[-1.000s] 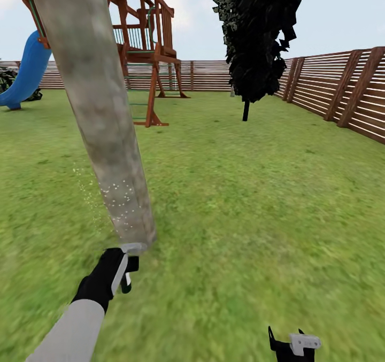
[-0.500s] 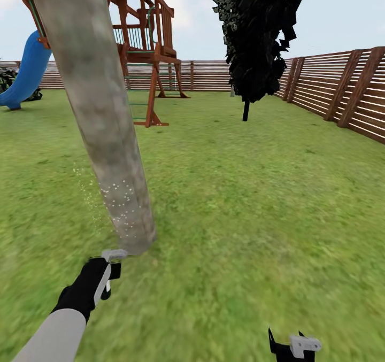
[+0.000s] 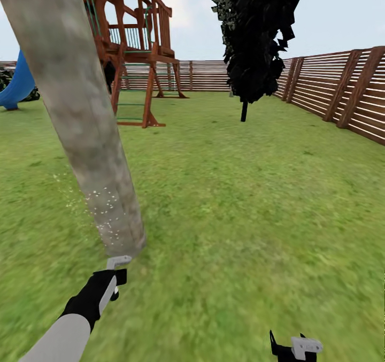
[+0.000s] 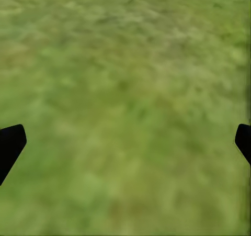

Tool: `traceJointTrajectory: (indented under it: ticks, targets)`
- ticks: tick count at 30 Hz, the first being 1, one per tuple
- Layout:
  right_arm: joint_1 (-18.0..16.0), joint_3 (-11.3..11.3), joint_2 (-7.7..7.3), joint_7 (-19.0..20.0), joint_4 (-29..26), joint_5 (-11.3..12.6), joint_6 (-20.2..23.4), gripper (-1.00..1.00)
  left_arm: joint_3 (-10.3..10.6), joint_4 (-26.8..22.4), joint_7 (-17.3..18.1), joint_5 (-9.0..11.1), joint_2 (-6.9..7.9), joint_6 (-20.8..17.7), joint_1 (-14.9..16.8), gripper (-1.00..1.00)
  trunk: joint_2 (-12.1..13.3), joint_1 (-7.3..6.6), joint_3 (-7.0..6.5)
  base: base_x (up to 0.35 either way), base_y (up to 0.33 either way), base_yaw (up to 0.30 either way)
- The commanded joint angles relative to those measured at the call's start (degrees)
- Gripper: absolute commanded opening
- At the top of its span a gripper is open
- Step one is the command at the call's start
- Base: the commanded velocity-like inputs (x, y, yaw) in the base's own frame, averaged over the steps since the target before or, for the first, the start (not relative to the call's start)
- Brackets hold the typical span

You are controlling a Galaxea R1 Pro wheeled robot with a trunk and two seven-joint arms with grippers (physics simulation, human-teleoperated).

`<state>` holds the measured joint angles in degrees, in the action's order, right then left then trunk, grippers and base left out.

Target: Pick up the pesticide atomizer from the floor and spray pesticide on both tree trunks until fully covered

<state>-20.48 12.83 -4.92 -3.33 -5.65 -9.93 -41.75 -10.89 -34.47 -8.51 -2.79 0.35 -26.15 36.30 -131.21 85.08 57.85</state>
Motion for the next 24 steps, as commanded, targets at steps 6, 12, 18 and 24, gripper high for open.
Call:
traceJointTrajectory:
  ticks: [6, 12, 18, 24]
  targets:
    - [0.00, 0.00, 0.09, -0.01, 0.02, 0.00, 0.00, 1.00, 0.07, -0.06, -0.01, 0.07, -0.09, 0.04, 0.00, -1.00, 0.00, 0.00, 0.00, 0.037, -0.267, 0.091]
    - [0.00, 0.00, 0.09, -0.01, 0.03, 0.00, 0.00, 1.00, 0.08, 0.01, -0.01, 0.07, -0.17, 0.05, 0.00, -1.00, 0.00, 0.00, 0.00, 0.000, -0.275, 0.274]
    - [0.00, 0.00, 0.09, -0.01, 0.03, 0.00, 0.00, 1.00, 0.08, 0.02, -0.01, 0.07, -0.35, 0.05, 0.00, -1.00, 0.00, 0.00, 0.00, 0.000, -0.276, 0.274]
    - [0.00, 0.00, 0.10, -0.01, 0.03, 0.00, 0.00, 1.00, 0.08, 0.02, -0.01, 0.01, -0.35, 0.07, 0.00, -1.00, 0.00, 0.00, 0.00, 0.030, -0.275, 0.044]
